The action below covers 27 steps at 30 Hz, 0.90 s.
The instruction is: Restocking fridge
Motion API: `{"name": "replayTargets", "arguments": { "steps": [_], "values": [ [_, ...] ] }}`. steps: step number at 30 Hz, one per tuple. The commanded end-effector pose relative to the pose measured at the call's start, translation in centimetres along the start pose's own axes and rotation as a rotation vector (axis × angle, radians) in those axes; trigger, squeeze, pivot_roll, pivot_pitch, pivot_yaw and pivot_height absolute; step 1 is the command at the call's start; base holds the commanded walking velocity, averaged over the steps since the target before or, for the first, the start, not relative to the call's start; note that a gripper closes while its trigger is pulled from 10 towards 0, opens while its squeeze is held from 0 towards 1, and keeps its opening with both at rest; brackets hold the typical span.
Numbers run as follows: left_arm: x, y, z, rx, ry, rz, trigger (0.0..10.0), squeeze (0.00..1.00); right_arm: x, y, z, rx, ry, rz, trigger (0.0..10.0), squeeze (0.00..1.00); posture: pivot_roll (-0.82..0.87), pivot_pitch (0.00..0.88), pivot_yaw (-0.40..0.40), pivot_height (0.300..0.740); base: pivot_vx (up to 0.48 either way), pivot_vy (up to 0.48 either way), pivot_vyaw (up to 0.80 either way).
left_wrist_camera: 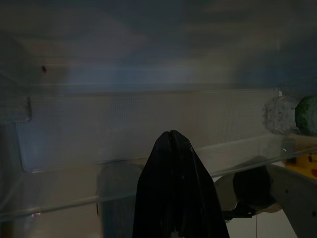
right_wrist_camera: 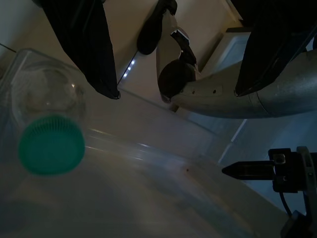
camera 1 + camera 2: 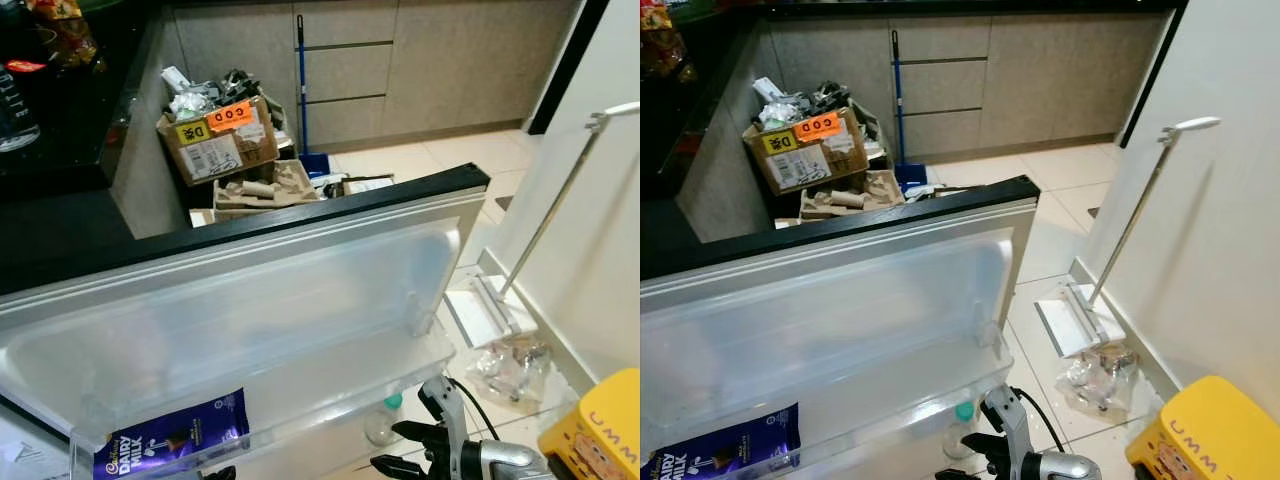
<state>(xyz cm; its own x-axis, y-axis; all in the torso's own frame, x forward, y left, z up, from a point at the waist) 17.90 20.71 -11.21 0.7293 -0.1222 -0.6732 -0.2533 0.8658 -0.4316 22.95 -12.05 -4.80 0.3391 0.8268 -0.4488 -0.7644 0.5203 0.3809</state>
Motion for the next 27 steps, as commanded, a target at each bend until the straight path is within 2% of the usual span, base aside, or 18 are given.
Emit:
{"name": "replayTargets", "arguments": {
  "steps": [1, 11, 12, 27],
  "values": [
    [-0.31, 0.91, 0.23, 0.0, -0.004, 0.035, 10.0, 0.0, -0.01, 0.18, -0.35, 0.003, 0.006, 0.008, 10.0, 0.0, -0.09, 0.018, -0.023, 0.648, 0.0, 0.0, 0.0],
    [-0.34, 0.92, 0.13, 0.006, 0.0, 0.035, 10.0, 0.0, -0.03, 0.2, -0.22, 0.0, 0.002, 0.015, 10.0, 0.0, -0.1, 0.018, -0.022, 0.648, 0.0, 0.0, 0.0],
    [-0.34, 0.97, 0.08, 0.019, 0.006, 0.042, 10.0, 0.0, -0.08, 0.4, 0.11, 0.023, -0.024, 0.044, 10.0, 0.0, -0.1, 0.017, -0.024, 0.648, 0.0, 0.0, 0.0],
    [-0.33, 0.97, -0.03, 0.014, 0.01, 0.047, 10.0, 0.0, -0.03, 0.62, 0.03, 0.027, -0.023, 0.063, 10.0, 0.0, -0.1, 0.019, -0.023, 0.683, 0.0, 0.0, 0.0]
  ]
}}
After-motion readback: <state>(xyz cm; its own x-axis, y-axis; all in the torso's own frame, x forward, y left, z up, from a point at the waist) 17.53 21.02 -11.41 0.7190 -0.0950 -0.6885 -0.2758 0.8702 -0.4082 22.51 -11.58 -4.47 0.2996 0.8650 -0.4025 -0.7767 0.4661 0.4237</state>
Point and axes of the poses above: a point about 5 cm out from each wrist's last joint towards the gripper, its own x axis pointing out of the wrist towards the gripper, its own z axis along the axis of the wrist's last joint, y = z × x, the point moved 4 cm from there along x, pointing out of the wrist towards the gripper, and after that the axes turned 3 degrees about -x, right-handed, at the moved point
